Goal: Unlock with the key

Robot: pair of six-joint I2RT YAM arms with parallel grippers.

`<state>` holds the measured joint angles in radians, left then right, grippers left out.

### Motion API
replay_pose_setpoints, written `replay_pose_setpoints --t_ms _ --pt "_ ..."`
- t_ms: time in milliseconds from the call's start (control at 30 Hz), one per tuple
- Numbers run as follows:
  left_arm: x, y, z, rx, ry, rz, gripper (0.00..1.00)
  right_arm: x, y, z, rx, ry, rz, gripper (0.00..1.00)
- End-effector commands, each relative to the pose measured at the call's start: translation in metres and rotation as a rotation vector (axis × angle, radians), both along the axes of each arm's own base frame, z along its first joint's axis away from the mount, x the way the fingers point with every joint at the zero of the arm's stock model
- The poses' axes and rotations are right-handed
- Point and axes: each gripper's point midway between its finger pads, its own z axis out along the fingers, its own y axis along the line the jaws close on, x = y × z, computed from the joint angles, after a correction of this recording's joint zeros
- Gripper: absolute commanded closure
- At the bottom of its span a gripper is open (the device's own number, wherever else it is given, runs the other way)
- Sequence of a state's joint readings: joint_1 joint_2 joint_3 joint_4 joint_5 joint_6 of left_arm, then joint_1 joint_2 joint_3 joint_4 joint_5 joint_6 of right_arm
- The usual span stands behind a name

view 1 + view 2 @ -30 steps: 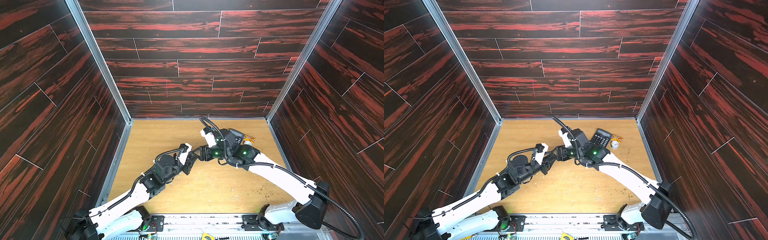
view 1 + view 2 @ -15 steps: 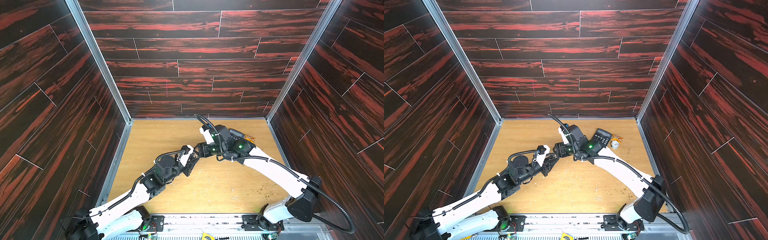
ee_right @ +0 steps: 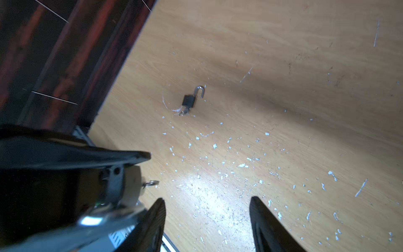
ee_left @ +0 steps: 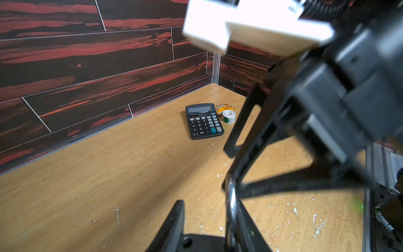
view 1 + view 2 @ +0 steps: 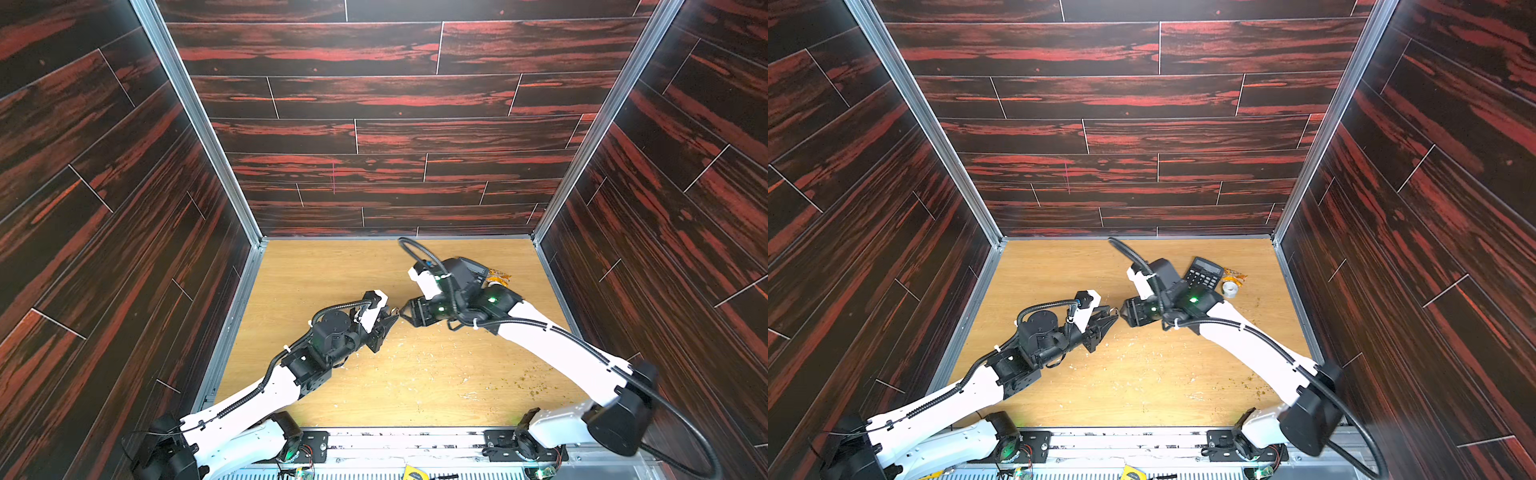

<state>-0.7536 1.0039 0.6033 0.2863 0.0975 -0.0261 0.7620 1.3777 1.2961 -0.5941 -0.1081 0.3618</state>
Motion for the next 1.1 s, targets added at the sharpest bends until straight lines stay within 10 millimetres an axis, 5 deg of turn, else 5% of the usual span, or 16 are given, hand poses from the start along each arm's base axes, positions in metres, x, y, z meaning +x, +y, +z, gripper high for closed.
replay_pose_setpoints --t_ms 0,267,1067 --pt "-0.001 -0.005 0.018 -0.035 -0.068 -0.028 1.00 -0.016 0.006 0.043 0.170 -0.094 0.152 0.38" --pt "-0.009 -0.014 0.022 0.001 -0.095 -0.109 1.00 -0.037 0.015 0.071 0.398 -0.170 0.452 0.46" --pt "-0.032 -0.024 0.036 0.064 -0.175 -0.294 1.00 -0.060 0.015 0.048 0.445 -0.255 0.729 0.66"
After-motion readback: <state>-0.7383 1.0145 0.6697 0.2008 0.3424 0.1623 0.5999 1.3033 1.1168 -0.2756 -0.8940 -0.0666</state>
